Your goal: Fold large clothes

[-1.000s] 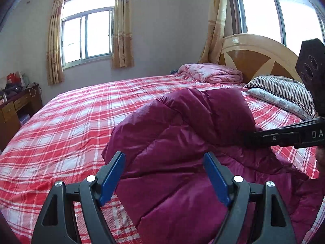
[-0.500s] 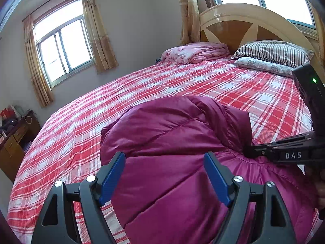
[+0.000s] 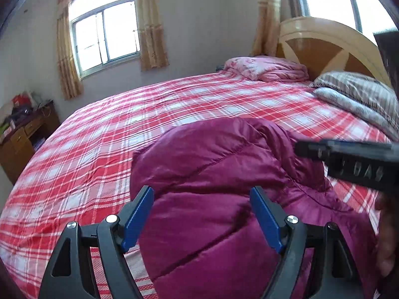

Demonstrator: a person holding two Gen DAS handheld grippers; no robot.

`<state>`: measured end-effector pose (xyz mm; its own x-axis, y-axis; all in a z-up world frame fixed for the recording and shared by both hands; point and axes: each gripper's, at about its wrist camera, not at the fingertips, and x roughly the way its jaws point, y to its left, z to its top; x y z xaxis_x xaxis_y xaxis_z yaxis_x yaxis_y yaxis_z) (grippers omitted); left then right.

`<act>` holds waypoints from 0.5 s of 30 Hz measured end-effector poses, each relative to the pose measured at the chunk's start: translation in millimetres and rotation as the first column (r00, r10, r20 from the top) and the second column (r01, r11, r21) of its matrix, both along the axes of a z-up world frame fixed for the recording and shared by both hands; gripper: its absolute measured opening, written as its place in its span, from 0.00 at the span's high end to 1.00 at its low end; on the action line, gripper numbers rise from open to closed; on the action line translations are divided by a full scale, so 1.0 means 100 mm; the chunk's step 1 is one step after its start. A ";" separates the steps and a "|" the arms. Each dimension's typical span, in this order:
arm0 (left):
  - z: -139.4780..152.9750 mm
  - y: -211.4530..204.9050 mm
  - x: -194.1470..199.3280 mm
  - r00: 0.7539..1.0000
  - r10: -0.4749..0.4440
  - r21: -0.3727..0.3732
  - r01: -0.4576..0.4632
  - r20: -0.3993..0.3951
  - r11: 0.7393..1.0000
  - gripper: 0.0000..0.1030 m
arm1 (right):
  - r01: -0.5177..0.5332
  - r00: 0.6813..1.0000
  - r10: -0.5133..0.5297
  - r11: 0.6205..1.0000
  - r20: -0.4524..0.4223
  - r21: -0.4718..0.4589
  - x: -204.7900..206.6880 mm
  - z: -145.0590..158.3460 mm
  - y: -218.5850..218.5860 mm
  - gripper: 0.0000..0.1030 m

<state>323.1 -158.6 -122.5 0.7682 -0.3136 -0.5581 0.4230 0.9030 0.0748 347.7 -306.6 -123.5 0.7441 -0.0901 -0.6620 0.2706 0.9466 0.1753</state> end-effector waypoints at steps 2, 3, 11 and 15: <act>-0.05 0.06 0.18 0.996 0.055 -0.026 -0.057 -0.076 0.998 0.22 | 0.015 0.999 -0.015 1.000 -0.035 0.017 0.03 -0.21 -0.04 0.54; -0.09 0.06 0.24 0.992 0.076 -0.020 -0.079 -0.098 0.997 0.21 | 0.016 0.999 -0.016 1.000 -0.043 0.017 0.03 -0.30 -0.06 0.54; -0.44 -0.03 0.37 0.983 0.119 0.021 -0.117 -0.139 0.993 0.05 | 0.038 0.999 -0.037 0.999 -0.040 0.024 -0.07 -0.56 -0.09 0.49; -0.49 -0.06 0.37 0.982 0.125 0.045 -0.120 -0.138 0.992 0.04 | 0.036 0.998 -0.036 0.999 -0.050 0.002 -0.04 -0.62 -0.05 0.48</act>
